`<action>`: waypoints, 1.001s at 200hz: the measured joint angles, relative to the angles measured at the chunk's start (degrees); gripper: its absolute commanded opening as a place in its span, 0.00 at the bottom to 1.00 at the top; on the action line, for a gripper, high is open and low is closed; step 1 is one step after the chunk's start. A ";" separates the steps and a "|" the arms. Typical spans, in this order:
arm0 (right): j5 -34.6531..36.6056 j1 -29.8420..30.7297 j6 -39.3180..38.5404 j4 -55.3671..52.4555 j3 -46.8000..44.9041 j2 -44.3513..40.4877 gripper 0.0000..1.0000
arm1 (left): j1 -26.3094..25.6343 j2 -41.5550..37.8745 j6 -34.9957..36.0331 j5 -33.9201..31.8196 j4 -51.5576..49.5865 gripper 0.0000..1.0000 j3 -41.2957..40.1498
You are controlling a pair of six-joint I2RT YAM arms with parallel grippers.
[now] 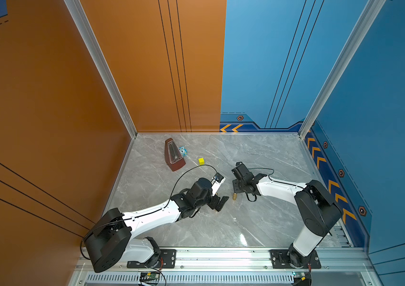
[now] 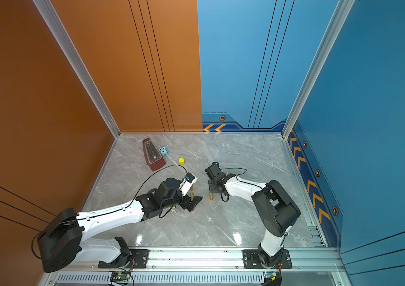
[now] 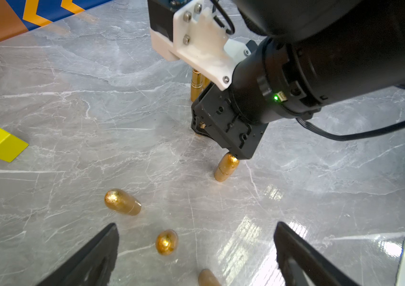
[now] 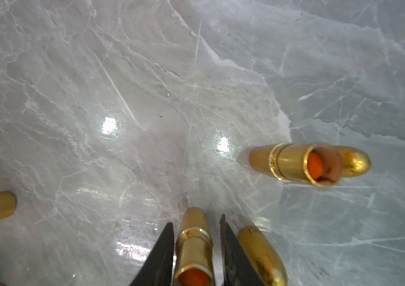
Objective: Open the lipstick cap
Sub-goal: Place the lipstick at the center of the board.
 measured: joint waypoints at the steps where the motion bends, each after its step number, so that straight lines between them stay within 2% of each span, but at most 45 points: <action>1: 0.00 0.00 0.00 -0.02 0.00 -0.02 0.35 | 0.00 0.00 0.00 0.00 0.00 0.99 0.02; 60: -0.52 -0.57 0.00 -1.16 0.00 -3.61 0.39 | 0.00 0.00 -0.24 0.00 -0.66 0.99 0.72; 102: -1.22 -0.68 0.07 -3.89 0.07 -7.82 0.45 | 0.00 -0.04 -2.78 -0.17 -3.69 0.99 3.19; 159: -5.46 -0.68 3.41 -11.37 0.24 -16.11 0.58 | 0.00 -3.28 -11.06 -3.72 -12.31 0.99 7.43; 200: -9.64 0.20 7.80 -16.87 0.24 -19.30 0.65 | 0.00 -7.63 -18.82 -4.59 -14.34 0.99 8.81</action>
